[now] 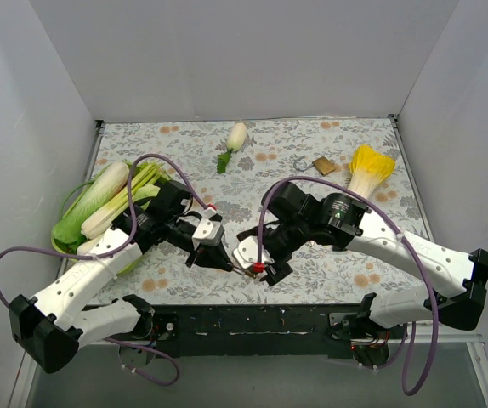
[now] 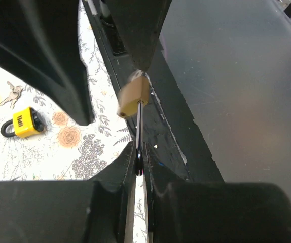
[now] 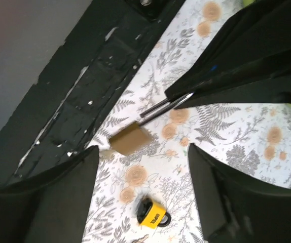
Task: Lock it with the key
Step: Lock the lock.
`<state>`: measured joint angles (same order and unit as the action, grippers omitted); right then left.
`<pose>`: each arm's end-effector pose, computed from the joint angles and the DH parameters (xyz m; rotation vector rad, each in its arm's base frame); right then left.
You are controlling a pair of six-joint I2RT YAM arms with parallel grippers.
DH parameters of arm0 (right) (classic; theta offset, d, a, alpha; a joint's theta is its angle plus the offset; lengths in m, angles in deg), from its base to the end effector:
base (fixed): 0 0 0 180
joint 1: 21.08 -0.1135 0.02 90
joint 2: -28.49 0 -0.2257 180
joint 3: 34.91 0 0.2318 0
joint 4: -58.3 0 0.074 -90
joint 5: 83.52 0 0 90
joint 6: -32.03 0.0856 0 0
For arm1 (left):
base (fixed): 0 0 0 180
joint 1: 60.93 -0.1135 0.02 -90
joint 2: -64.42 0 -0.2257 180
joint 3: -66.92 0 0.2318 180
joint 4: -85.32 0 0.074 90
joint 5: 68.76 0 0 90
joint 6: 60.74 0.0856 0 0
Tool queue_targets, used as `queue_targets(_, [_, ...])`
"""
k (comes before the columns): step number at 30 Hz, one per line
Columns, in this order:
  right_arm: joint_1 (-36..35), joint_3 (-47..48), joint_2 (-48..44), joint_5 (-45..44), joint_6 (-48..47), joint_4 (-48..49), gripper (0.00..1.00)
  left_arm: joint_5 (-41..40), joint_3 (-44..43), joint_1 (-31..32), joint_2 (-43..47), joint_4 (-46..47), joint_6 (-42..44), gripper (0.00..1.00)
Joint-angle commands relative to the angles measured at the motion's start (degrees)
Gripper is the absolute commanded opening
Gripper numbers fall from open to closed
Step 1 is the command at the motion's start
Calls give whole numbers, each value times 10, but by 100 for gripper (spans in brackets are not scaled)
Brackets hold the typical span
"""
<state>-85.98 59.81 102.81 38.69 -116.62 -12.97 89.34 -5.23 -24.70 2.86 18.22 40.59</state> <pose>0.0727 0.2627 0.2980 -2.2262 0.9160 0.7368 0.1134 -0.1816 0.2662 1.3682 1.9343 -1.6827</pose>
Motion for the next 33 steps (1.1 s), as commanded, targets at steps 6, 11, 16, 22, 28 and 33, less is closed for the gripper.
queue_targets(6, [62,-61,-73,-34,216,101,88,-16,34,-15,59,168,-252,0])
queue_targets(11, [81,-73,-95,-48,274,122,86,-30,47,-21,65,272,-397,0])
queue_targets(16, [103,-84,-102,-34,333,156,83,-54,30,-20,40,297,-444,0])
queue_targets(22, [111,-82,-89,-47,352,162,72,-54,25,-20,25,310,-456,0])
queue_targets(28, [112,-81,-87,-27,341,151,51,-60,43,-22,28,347,-492,0])
queue_targets(33, [112,-79,-81,-32,340,149,36,-67,50,-21,33,365,-500,0])
